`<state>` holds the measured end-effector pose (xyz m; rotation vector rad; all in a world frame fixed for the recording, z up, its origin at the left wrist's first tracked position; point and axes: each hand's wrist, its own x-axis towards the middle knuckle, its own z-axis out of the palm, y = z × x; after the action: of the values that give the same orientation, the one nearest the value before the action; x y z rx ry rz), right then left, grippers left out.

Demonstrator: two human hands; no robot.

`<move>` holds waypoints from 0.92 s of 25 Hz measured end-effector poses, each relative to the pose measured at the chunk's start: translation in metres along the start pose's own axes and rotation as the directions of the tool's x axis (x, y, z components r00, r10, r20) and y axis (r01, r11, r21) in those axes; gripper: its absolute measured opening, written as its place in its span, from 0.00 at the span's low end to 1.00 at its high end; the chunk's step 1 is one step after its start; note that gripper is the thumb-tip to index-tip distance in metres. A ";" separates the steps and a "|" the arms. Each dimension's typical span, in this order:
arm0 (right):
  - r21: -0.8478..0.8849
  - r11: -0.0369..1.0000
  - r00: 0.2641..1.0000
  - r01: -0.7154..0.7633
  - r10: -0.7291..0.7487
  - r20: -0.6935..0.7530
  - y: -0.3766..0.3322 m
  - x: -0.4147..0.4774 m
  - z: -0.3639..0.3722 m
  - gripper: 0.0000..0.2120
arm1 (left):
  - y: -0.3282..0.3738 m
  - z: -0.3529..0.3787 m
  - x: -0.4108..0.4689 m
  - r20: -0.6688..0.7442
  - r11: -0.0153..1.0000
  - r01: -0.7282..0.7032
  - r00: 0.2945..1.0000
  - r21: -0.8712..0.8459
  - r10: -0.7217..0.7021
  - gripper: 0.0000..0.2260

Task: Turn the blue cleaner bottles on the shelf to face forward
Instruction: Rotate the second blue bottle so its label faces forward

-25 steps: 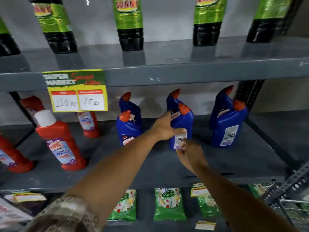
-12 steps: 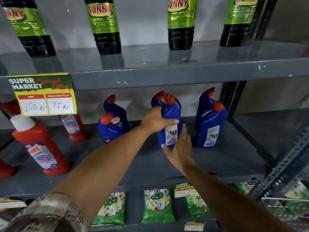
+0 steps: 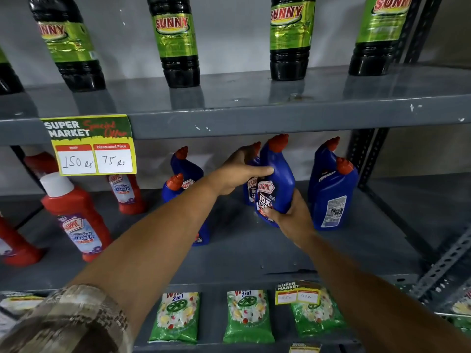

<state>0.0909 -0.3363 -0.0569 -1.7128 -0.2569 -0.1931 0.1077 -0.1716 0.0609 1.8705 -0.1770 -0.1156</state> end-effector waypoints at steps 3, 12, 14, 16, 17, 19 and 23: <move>-0.037 0.999 0.974 0.013 -0.004 0.228 0.007 0.004 -0.010 0.37 | -0.010 -0.005 -0.006 0.083 0.994 -0.095 0.992 0.047 0.091 0.32; -0.381 0.923 0.919 -0.062 0.201 0.339 0.037 0.011 -0.012 0.39 | -0.064 0.021 -0.016 -0.169 0.990 -0.089 0.980 0.106 0.106 0.21; -0.410 0.910 0.917 -0.070 0.220 0.332 0.041 0.012 -0.010 0.38 | -0.067 0.018 -0.018 -0.188 0.992 -0.082 0.977 0.101 0.099 0.21; -0.416 0.907 0.918 -0.066 0.219 0.331 0.043 0.012 -0.010 0.37 | -0.068 0.013 -0.018 -0.168 0.995 -0.036 0.984 0.097 0.053 0.22; -0.406 0.911 0.920 -0.069 0.216 0.328 0.044 0.012 -0.009 0.37 | -0.067 0.011 -0.019 -0.129 0.996 -0.001 0.992 0.085 0.012 0.23; -0.338 0.935 0.932 -0.111 0.216 0.290 0.046 0.008 -0.010 0.38 | -0.055 0.007 -0.023 -0.102 0.996 0.058 0.993 0.070 -0.051 0.27; -0.318 0.942 0.992 -0.109 0.122 0.022 0.050 -0.011 -0.025 0.21 | -0.019 0.008 -0.037 -0.509 0.856 -0.235 0.720 0.461 0.471 0.22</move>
<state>0.0950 -0.3693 -0.1038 -2.0465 -0.1603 -0.1164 0.0712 -0.1674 0.0403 2.1052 -0.1155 0.8521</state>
